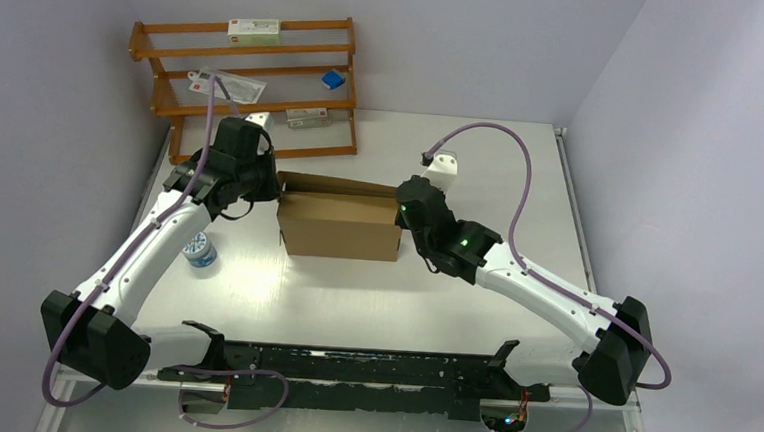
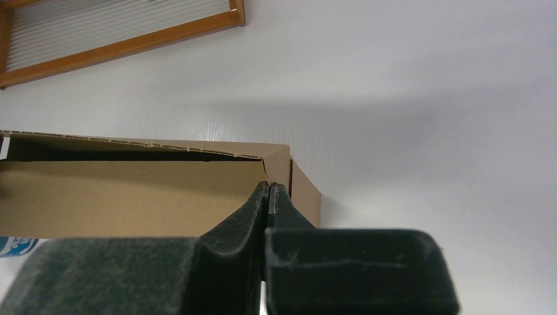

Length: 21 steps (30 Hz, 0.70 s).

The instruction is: Fold the paper box

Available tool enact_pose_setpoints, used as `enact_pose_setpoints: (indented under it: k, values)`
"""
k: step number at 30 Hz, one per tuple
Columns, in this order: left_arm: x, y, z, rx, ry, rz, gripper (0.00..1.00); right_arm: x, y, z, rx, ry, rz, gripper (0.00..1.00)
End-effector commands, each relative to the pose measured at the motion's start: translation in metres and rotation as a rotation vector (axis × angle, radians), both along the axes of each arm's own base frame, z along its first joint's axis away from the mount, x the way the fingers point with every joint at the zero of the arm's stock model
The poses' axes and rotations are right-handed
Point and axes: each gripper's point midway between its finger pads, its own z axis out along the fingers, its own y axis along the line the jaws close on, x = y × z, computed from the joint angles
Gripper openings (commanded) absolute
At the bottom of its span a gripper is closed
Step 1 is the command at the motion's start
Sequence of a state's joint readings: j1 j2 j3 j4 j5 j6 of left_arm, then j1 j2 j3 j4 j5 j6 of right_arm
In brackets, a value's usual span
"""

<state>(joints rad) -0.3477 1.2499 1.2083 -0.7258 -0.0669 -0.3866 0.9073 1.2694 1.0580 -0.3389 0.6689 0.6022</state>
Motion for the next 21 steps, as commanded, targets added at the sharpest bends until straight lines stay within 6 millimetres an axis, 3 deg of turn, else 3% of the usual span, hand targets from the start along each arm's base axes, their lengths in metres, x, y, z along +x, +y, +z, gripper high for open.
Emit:
enact_pose_setpoints:
  k: [1,7,21]
  values:
    - [-0.005,-0.009,0.000,-0.087,0.005,0.007,0.05,-0.010,-0.006,-0.024,-0.049,0.063,0.011,0.00]
    - [-0.003,-0.017,0.008,-0.138,-0.002,0.000,0.05,-0.011,-0.004,-0.024,-0.042,0.067,0.013,0.00]
    - [0.003,-0.008,0.035,-0.103,-0.064,0.026,0.05,-0.011,-0.004,-0.029,-0.052,0.075,0.021,0.00]
